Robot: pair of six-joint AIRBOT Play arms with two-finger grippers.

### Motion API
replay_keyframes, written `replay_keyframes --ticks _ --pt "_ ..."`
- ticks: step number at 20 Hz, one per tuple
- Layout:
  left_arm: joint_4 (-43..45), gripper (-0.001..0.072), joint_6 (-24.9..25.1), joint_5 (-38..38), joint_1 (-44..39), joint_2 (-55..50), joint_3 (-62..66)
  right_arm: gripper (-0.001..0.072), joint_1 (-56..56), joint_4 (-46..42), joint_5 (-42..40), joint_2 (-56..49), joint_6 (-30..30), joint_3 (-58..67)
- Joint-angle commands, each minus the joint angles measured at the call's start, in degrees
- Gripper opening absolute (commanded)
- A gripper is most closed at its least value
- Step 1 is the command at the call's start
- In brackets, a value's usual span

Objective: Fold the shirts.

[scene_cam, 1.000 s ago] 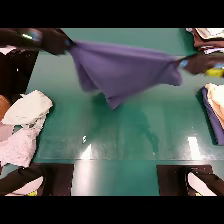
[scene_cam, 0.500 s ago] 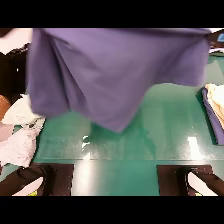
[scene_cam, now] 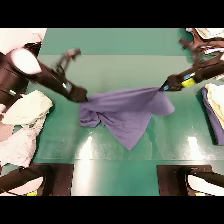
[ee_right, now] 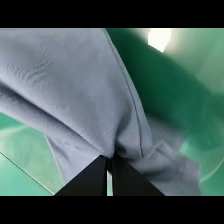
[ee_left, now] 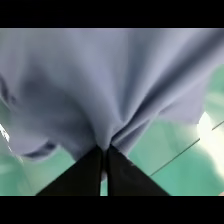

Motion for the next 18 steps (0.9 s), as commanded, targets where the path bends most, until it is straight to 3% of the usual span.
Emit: replay_keyframes --ticks 1,6,7,8,9,14,18 --pt "-2.56 0.0028 3.02 9.92 -0.04 -0.92 -16.85 0.0015 2.34 -1.36 -4.24 -3.43 0.28 -6.62" --pt "-6.51 0.0031 4.74 9.75 -0.04 -0.68 -18.82 0.0015 2.29 -1.38 -5.53 -3.41 0.28 -6.91" --pt "-7.96 0.0127 5.68 9.84 -0.02 -0.68 -17.94 0.0015 2.29 -1.4 -5.64 -3.41 0.28 -6.32" --pt "-8.72 0.0356 5.9 9.46 -0.04 -0.68 -16.41 0.0015 2.29 -1.4 -5.66 -3.43 0.26 -5.81" --pt "-8.98 0.0428 6.38 8.39 -0.02 -0.68 -14.47 0.0015 2.29 -1.4 -5.66 -3.41 0.26 -5.31" --pt "-4.48 0.0433 9.44 1.57 1.7 -0.68 1.46 0.0015 2.29 -1.4 -5.6 -3.41 0.26 -5.27" --pt "0.5 0.0433 6.4 7.76 8.87 -1.42 6.03 0.0015 2.29 -1.4 -5.6 -3.43 0.26 -5.27"
